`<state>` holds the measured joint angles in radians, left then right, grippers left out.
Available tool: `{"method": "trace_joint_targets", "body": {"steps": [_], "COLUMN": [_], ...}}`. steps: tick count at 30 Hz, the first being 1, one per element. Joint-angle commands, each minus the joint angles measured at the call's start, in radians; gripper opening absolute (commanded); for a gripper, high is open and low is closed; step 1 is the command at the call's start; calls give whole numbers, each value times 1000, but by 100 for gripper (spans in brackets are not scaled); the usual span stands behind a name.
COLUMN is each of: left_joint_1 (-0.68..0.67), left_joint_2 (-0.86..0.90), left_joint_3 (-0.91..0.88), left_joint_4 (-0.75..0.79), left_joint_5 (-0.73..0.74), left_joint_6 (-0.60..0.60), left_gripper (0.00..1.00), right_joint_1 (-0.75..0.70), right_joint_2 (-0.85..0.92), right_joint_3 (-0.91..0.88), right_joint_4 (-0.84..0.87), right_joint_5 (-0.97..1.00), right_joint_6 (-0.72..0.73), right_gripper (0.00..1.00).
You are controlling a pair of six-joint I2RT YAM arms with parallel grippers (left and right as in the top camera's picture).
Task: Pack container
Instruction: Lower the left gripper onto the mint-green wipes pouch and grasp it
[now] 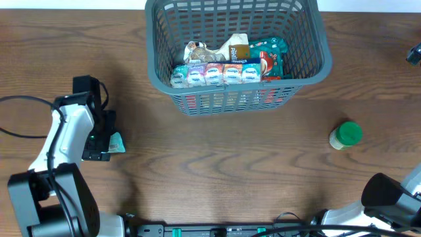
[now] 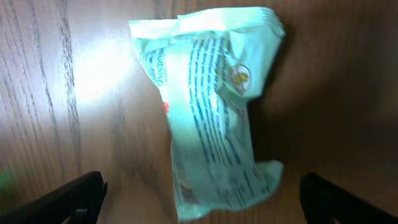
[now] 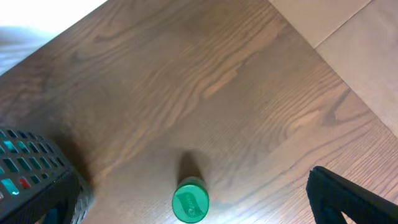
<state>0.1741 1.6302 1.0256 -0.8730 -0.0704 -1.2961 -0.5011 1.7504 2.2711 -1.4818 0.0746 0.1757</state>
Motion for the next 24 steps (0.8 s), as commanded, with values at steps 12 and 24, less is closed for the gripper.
{"method": "trace_joint_targets", "body": {"steps": [12,24], "left_joint_1": [4,14], "left_joint_2": [189,176], "left_joint_3": [-26,-9], "left_joint_4": [95,129], "left_joint_5": [-1,91], "left_joint_6": [-33,79], "left_gripper": [75,6], "right_joint_1": [-3,-3], "right_joint_2": [2,2], "right_joint_3": [5,5], "right_joint_4": [-7,-7], "right_joint_5": [-87,-87], "right_joint_6": [11,11], "right_gripper": [99,99]}}
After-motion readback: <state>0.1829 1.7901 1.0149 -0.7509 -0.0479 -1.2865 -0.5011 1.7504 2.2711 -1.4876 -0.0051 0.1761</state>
